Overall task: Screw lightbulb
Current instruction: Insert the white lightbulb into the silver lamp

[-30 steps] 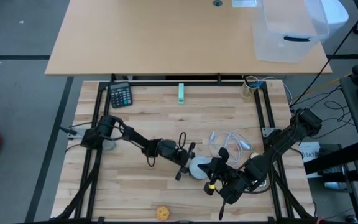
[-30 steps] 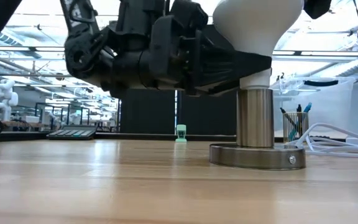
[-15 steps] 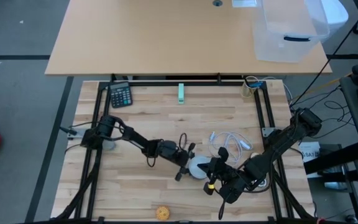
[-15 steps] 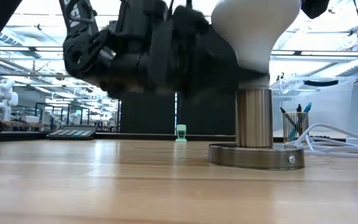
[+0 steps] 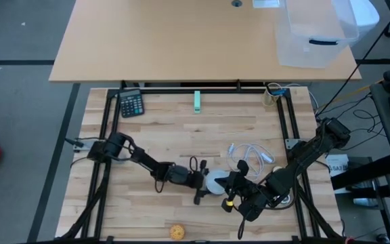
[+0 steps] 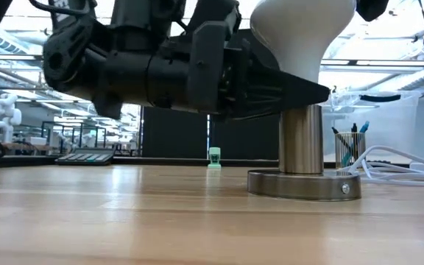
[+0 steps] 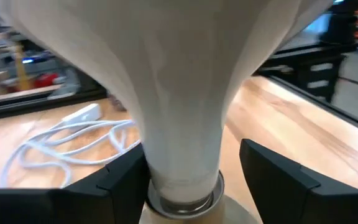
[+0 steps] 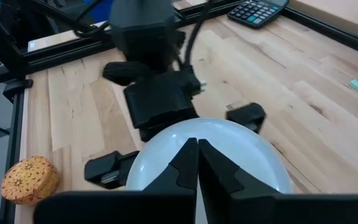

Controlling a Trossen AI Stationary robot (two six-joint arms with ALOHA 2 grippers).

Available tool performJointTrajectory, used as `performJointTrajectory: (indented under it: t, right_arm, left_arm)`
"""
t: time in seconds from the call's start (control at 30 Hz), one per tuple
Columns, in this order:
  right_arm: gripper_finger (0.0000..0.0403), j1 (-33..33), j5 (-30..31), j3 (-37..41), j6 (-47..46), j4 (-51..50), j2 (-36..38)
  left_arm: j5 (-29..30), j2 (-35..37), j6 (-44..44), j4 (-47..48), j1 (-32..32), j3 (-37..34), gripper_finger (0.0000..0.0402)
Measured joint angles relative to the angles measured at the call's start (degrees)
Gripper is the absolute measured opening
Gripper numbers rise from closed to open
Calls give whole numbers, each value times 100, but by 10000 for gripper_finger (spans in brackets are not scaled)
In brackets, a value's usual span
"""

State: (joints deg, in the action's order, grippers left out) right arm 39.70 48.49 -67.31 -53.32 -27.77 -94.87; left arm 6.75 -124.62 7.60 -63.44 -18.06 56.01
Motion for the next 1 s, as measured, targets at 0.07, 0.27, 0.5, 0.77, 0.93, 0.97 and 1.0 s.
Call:
performJointTrajectory:
  t: [0.07, 0.27, 0.5, 0.77, 0.93, 0.97, 1.0]
  right_arm:
    - [0, 0, 2, 0, 0, 0, 0]
    - [0, -35, 0, 0, 52, -2, 0]
    - [0, -73, -9, 0, 107, 0, 0]
    - [0, -100, -16, 0, 109, 2, 0]
    - [0, -104, -24, 0, 109, -8, 0]
    - [0, -103, -23, 0, 110, -9, 0]
    - [0, -103, -22, 0, 118, -9, 0]
  left_arm:
    - [516, 0, -100, -69, -125, 0, 249]
    - [1535, 0, -214, -362, -451, 2, 249]
    - [2268, 2, -590, -313, -670, 195, 250]
    - [2442, 7, -1096, 602, -654, 691, 250]
    - [2611, 9, -1220, 597, -636, 695, 250]
    - [2637, 9, -1222, 595, -638, 695, 250]
    - [2640, 9, -1217, 595, -639, 695, 250]
